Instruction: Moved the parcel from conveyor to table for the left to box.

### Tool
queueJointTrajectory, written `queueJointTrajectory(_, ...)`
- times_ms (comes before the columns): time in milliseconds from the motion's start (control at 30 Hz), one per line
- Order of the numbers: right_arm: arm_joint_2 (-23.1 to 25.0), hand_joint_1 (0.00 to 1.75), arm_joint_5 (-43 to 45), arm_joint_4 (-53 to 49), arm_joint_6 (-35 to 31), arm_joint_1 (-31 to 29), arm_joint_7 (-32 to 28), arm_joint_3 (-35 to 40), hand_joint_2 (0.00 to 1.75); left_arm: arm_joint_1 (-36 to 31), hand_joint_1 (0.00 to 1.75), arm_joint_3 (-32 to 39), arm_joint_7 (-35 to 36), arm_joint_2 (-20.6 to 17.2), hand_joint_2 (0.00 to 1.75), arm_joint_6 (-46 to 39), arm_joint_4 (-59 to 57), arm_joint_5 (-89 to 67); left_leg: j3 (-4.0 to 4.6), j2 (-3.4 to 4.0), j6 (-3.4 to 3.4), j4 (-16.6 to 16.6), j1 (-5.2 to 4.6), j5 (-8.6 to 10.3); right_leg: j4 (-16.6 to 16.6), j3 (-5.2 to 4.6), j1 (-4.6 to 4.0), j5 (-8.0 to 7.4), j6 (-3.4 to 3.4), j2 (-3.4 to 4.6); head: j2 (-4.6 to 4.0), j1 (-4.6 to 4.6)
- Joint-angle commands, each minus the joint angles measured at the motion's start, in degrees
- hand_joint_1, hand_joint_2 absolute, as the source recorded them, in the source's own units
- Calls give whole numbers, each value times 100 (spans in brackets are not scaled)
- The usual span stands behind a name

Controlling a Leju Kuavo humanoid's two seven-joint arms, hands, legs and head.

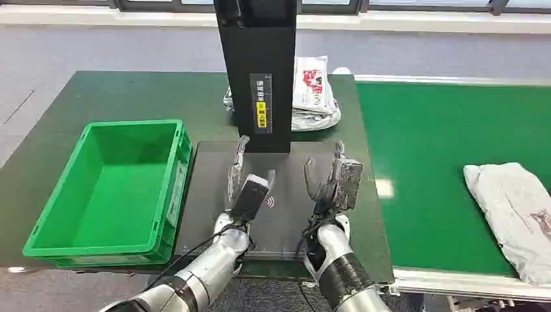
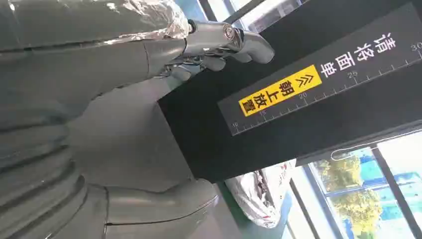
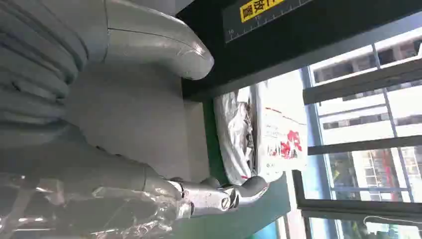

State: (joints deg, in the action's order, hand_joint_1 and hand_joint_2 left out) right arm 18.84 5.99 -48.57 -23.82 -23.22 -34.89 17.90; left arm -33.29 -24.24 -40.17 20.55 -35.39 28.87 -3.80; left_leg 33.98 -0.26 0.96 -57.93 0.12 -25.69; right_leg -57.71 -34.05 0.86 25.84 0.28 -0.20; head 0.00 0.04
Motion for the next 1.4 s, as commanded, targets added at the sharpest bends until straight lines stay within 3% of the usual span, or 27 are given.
queueJointTrajectory(33, -197, 0, -34, 36, 23, -140, 65, 92, 175, -235, 0, -115, 17, -72, 175, 11, -258, 12, -9, 0, 0, 4, 6, -1, 9, 13, -7, -1, -3, -1, 0, 2)
queueJointTrajectory(233, -243, 0, -378, 112, -43, -137, 206, 29, 175, -210, 0, -21, 17, -57, 175, -68, -202, 80, -14, 0, -1, 8, 8, 0, 15, 18, -9, -2, -3, -2, 0, 0)
queueJointTrajectory(400, -441, 0, -987, 203, -461, -93, 299, -238, 175, -217, 0, 358, 17, -77, 175, 243, -211, 421, -11, -6, -1, 7, 5, 2, 12, 16, -6, -2, -2, -6, 0, 0)
queueJointTrajectory(667, -494, 0, -1152, 231, -610, -99, 360, -313, 175, -180, 0, 402, 17, -102, 175, 186, -143, 398, -19, -1, 0, 13, 7, 3, 21, 24, -8, -7, -2, -1, 0, 0)
queueJointTrajectory(933, -1234, 0, -2461, 736, -1618, -343, 632, -1264, 175, -153, 0, 681, 17, -372, 175, 76, -188, 166, -14, -15, -4, 11, 3, 8, 19, 23, -3, -8, 3, -18, 0, 0)
queueJointTrajectory(1067, -1151, 0, -4185, 755, -1618, -458, 927, -2954, 175, -35, 0, 776, 17, -477, 175, 361, -22, 174, -17, -3, -3, 10, -1, 4, 17, 23, 0, -8, 2, -5, 0, 2)
queueJointTrajectory(1100, -1132, 0, -4690, 714, -1618, -497, 999, -3527, 175, -28, 0, 814, 17, -461, 0, 415, 21, 198, -19, -7, -3, 13, 1, 6, 23, 29, -2, -10, 2, -8, 0, 0)
queueJointTrajectory(1133, -1181, 0, -4643, 826, -1618, -538, 916, -3570, 175, -44, 0, 818, 17, -441, 0, 402, 0, 190, -7, -7, -3, 1, -5, 5, 8, 12, 5, -7, 4, -8, 0, 2)
queueJointTrajectory(1167, -1169, 0, -5060, 907, -1618, -592, 997, -3972, 175, -41, 0, 796, 17, -432, 175, 380, 30, 136, -12, -3, -2, 1, 0, 3, 14, 19, -1, -9, 3, -4, 0, 0)
queueJointTrajectory(1333, -1504, 0, -5850, 1182, -1618, -534, 1337, -5101, 175, 15, 0, 857, 17, -411, 175, 321, 54, 160, -5, -20, -9, -4, -5, 6, 8, 16, 4, -5, 7, -24, 0, 0)
queueJointTrajectory(1400, -1625, 0, -5659, 1482, -1618, -546, 1269, -5275, 175, 97, 0, 900, 17, -425, 175, 415, 152, 233, -18, -36, -11, 7, 0, 9, 26, 41, -1, -6, 8, -41, 0, 2)
